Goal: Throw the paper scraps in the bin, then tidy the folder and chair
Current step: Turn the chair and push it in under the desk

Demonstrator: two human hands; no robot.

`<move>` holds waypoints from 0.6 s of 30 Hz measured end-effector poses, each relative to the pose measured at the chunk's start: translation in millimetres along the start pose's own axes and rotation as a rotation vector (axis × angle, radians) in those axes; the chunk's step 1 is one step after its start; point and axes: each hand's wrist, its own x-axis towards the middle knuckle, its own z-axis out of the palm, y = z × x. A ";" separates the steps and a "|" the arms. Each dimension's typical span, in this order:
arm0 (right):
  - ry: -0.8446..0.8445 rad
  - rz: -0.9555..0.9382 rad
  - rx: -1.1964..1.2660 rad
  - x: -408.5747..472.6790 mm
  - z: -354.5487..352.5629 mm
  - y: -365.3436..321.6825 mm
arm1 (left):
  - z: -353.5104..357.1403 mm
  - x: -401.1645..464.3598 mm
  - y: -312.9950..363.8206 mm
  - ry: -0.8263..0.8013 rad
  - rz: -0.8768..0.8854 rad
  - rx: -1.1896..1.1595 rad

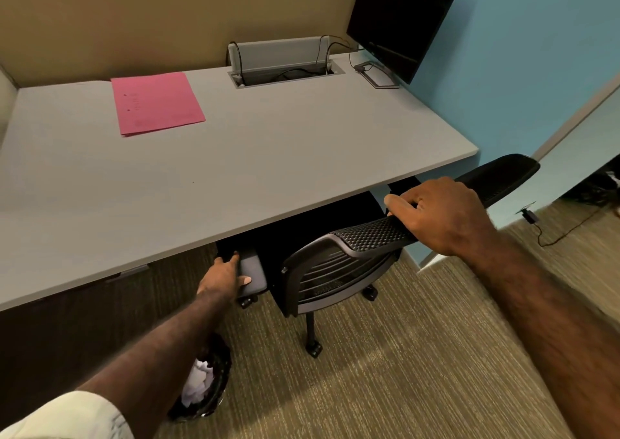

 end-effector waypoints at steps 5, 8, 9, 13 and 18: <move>-0.037 0.046 -0.007 -3.4 0.6 1.2 | -7.0 -18.5 -9.4 0.053 -0.018 0.051; -0.060 0.053 -0.023 -2.7 -0.6 -1.0 | -17.6 -30.7 -19.3 0.115 -0.006 0.042; -0.076 0.045 -0.025 -1.6 -3.7 -4.3 | -26.0 -36.0 -21.0 0.132 -0.010 0.031; -0.181 0.022 -0.088 5.1 -9.5 -10.1 | -60.0 -48.4 -20.3 0.227 0.012 -0.026; -0.258 0.007 -0.117 19.4 -12.4 -32.3 | -100.7 -71.2 -3.1 0.362 0.073 -0.008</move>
